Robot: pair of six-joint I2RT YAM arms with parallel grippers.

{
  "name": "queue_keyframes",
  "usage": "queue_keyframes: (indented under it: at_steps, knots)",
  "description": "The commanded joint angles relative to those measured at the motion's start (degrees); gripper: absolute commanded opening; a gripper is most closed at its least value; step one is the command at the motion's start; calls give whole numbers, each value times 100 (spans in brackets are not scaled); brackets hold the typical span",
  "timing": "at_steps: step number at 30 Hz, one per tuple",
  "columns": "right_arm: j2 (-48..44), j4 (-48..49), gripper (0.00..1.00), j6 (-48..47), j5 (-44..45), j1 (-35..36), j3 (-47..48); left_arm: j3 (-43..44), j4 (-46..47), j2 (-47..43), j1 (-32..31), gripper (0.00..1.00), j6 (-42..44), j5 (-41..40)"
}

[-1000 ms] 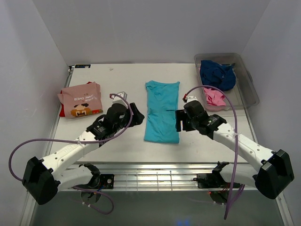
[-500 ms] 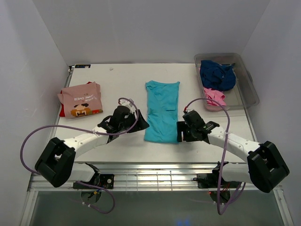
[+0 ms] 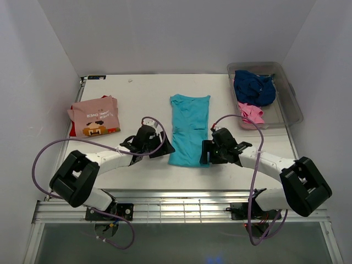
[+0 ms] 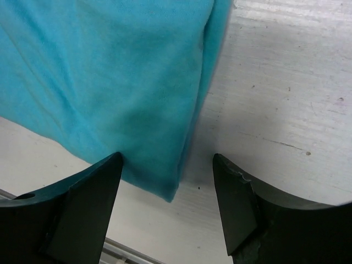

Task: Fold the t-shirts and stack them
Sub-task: Grab one side of the 2/3 rectangular tshirt with both arms

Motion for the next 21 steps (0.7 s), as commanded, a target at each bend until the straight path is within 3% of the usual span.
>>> queue_keyframes:
  at_steps: [1,10,14,15,17,18,21]
  knots:
    - [223,287,73,45,-258,-21,22,-120,130,106,-41,76,-72,117]
    - [382,401,66,98,-346,-21,-101,-279,191,308,-401,72,-275,29]
    - [347,384,60,133,-311,-13,-145,-217,156,509,-578,47,-336,-32]
    - [329,366,55,125,-311,-13,-154,-217,121,554,-604,35,-354,-32]
    - [311,348,46,107,-293,-13,-207,-252,77,668,-692,26,-398,-50]
    - [311,357,31,107,-293,-13,-233,-270,68,686,-718,18,-407,-76]
    - [285,314,8,107,-276,-4,-356,-401,68,660,-859,9,-407,-216]
